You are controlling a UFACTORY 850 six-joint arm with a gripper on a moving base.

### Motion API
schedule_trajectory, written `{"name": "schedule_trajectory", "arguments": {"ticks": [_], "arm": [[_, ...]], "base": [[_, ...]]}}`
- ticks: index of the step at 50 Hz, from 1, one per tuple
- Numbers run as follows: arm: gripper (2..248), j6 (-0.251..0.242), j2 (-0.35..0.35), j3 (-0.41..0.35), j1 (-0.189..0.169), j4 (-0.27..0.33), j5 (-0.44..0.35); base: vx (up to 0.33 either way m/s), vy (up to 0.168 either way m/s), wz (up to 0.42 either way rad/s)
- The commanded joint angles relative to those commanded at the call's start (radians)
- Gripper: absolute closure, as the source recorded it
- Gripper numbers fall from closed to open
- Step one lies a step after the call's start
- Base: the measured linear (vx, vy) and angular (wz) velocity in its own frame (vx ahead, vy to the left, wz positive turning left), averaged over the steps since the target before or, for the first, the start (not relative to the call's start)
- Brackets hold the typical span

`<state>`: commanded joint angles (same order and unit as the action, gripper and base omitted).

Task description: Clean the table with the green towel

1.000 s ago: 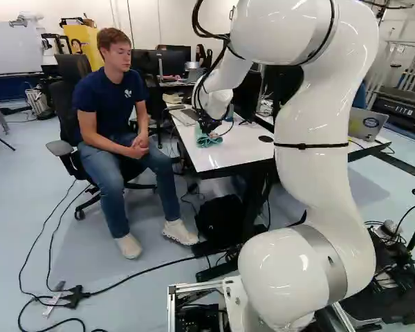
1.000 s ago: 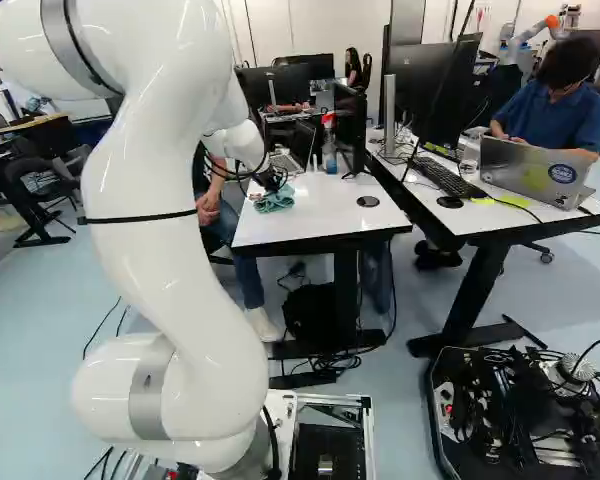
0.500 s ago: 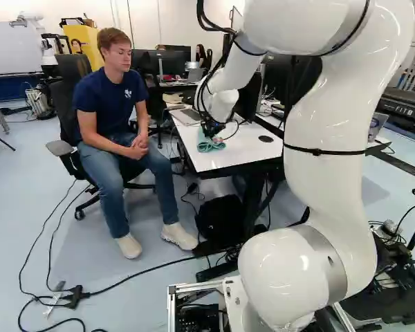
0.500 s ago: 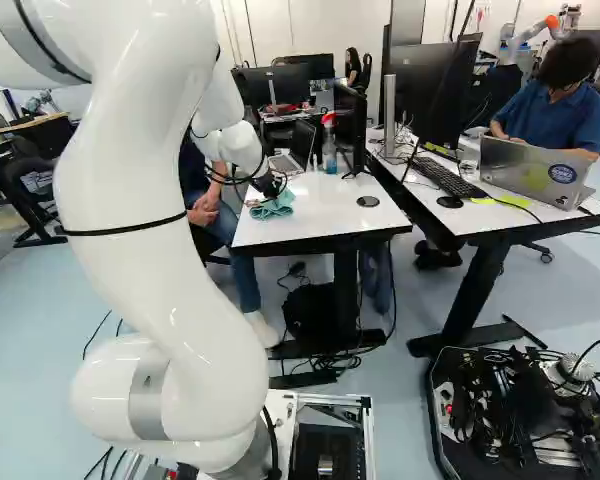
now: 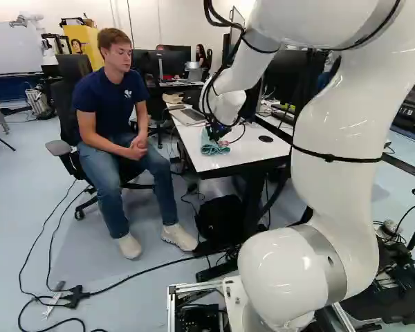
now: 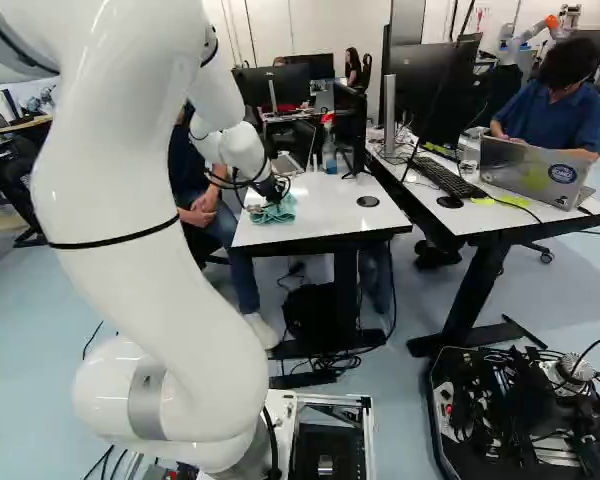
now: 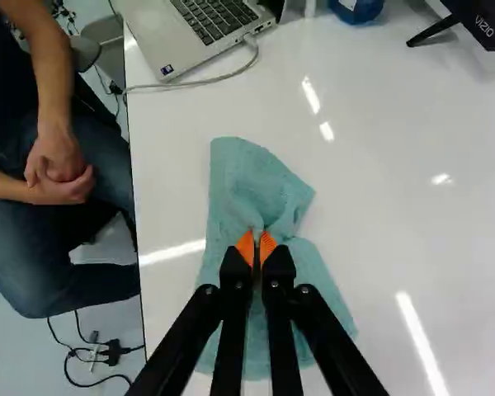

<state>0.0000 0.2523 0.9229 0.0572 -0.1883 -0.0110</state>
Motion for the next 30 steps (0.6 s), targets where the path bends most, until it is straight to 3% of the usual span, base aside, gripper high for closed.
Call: {"name": "schedule_trajectory", "arguments": {"ticks": [30], "arm": [[218,0.000,0.128,0.156,-0.009,0.000,0.000]], "base": [[0.000,0.000,0.000]]}}
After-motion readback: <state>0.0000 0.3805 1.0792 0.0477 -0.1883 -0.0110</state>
